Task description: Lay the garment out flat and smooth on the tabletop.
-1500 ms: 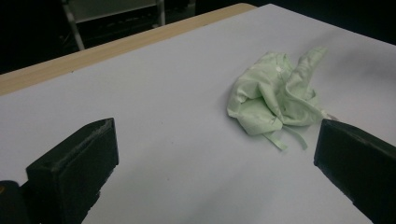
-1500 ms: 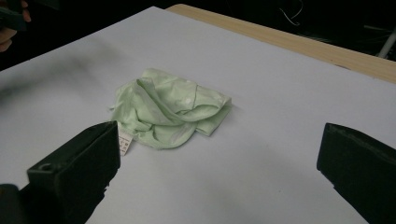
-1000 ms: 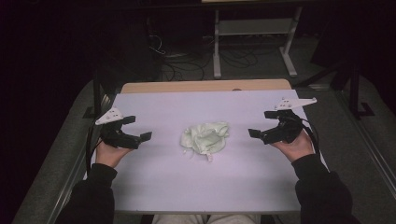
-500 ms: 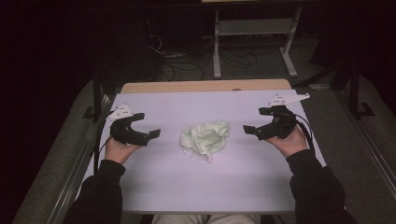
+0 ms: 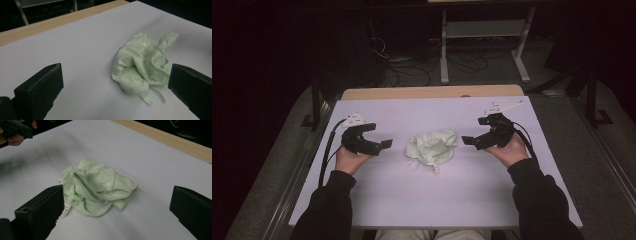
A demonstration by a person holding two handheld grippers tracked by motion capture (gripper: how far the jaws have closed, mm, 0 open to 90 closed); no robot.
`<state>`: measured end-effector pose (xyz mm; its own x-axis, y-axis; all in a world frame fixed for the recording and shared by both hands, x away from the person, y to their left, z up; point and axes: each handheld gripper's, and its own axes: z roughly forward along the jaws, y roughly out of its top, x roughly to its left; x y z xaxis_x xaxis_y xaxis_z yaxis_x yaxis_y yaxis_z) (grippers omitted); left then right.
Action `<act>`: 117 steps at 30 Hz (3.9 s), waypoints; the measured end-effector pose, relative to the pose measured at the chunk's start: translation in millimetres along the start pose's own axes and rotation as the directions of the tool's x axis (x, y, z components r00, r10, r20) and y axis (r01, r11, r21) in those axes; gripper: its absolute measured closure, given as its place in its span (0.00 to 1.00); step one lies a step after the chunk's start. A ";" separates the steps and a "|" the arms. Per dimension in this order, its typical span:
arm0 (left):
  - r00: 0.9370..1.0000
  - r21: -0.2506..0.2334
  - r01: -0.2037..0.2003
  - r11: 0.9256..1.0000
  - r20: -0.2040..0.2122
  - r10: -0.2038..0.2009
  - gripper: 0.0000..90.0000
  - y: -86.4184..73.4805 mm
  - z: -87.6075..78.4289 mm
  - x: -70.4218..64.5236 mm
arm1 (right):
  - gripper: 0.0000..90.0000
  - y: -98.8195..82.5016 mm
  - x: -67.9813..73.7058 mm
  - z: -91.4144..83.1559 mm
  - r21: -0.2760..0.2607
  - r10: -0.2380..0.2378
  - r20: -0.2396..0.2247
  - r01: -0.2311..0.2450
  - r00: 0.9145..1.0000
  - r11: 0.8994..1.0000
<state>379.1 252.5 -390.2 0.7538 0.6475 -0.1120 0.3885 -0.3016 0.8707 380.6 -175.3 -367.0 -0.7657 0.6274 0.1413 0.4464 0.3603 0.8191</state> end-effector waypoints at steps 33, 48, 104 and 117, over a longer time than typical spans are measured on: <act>0.996 0.116 -0.012 0.993 0.092 0.002 0.00 -19.5 57.3 -13.3 | 0.00 -8.5 23.6 79.7 0.110 -0.032 -0.098 0.042 0.995 0.993; 0.989 0.213 -0.072 0.974 0.145 0.041 0.23 -24.0 72.5 -21.1 | 0.92 -0.4 32.3 80.0 0.107 -0.073 -0.094 0.083 0.993 0.991; 0.998 0.292 0.035 0.956 -0.053 -0.020 0.93 11.9 73.9 15.0 | 0.97 -26.1 -4.5 -1.4 -0.041 0.204 0.021 -0.203 0.979 0.978; 0.998 0.249 0.028 0.968 -0.063 -0.012 0.74 16.8 65.0 6.8 | 0.96 -41.2 -20.1 -3.5 -0.027 0.260 0.074 -0.259 0.963 0.966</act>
<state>425.1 206.4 -407.4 0.7138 0.6942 -0.0922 0.5288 -0.4480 0.7209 375.9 -205.2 -401.6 -0.5870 0.7486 0.3083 0.6169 0.1670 0.7691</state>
